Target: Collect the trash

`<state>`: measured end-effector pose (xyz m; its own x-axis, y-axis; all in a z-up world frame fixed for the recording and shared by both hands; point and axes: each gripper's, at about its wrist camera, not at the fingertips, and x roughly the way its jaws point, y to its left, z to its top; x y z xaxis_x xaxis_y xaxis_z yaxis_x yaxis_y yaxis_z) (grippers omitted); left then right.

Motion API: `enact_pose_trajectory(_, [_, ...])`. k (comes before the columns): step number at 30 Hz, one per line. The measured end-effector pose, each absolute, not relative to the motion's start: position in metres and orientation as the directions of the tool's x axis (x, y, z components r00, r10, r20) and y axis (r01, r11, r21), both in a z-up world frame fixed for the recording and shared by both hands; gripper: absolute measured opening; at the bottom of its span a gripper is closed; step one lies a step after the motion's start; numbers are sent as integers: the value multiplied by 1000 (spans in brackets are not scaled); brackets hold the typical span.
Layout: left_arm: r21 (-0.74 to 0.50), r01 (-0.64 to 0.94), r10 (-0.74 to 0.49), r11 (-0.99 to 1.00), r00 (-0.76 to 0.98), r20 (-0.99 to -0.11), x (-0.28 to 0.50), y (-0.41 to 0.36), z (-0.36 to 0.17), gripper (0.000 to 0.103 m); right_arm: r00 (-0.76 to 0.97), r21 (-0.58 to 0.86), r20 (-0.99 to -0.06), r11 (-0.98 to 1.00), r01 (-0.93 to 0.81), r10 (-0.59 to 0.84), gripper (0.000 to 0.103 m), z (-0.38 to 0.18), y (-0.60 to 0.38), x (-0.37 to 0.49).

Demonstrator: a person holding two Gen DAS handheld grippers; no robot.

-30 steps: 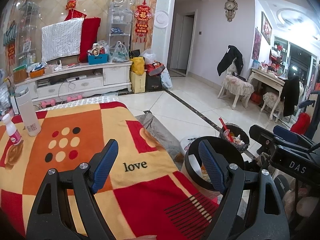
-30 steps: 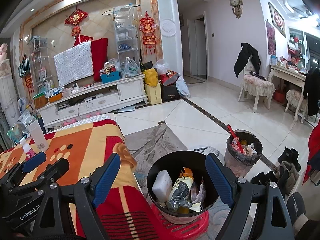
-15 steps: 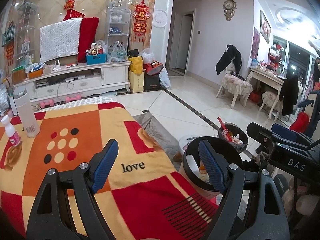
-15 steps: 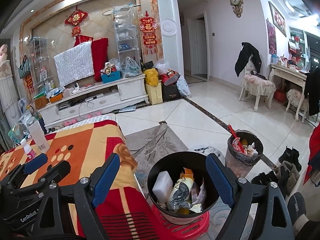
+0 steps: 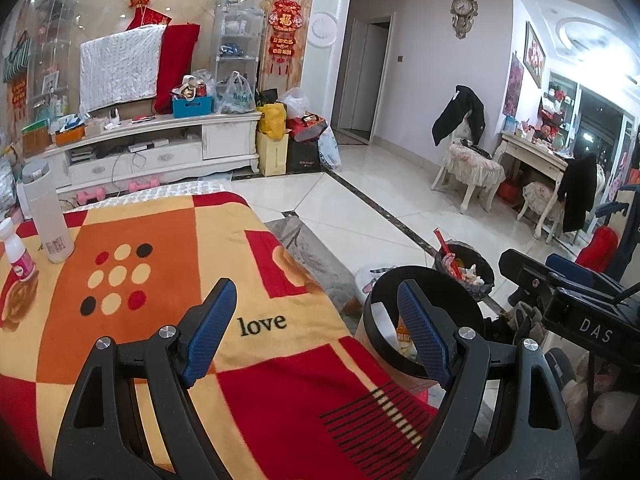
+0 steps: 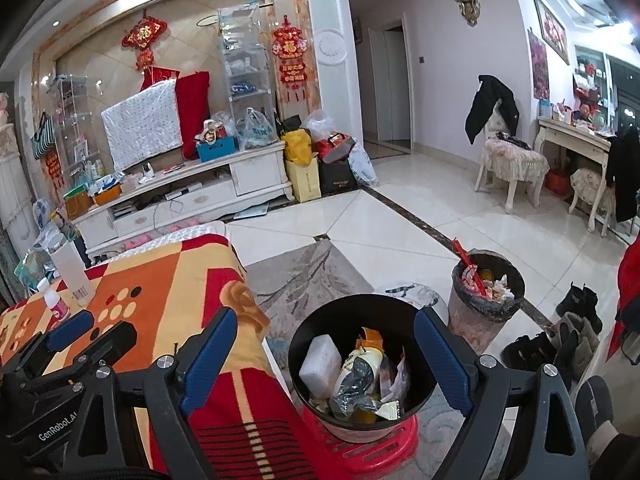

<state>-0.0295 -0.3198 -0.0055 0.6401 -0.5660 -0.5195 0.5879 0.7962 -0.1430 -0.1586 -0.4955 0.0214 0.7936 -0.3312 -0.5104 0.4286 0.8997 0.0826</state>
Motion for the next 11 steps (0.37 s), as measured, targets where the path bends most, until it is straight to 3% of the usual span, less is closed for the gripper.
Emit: enact_pose_trajectory(11, [-132, 565, -537, 815, 648, -541, -23, -296, -18, 82, 786, 65, -542, 918, 392, -297, 89, 13, -484, -143])
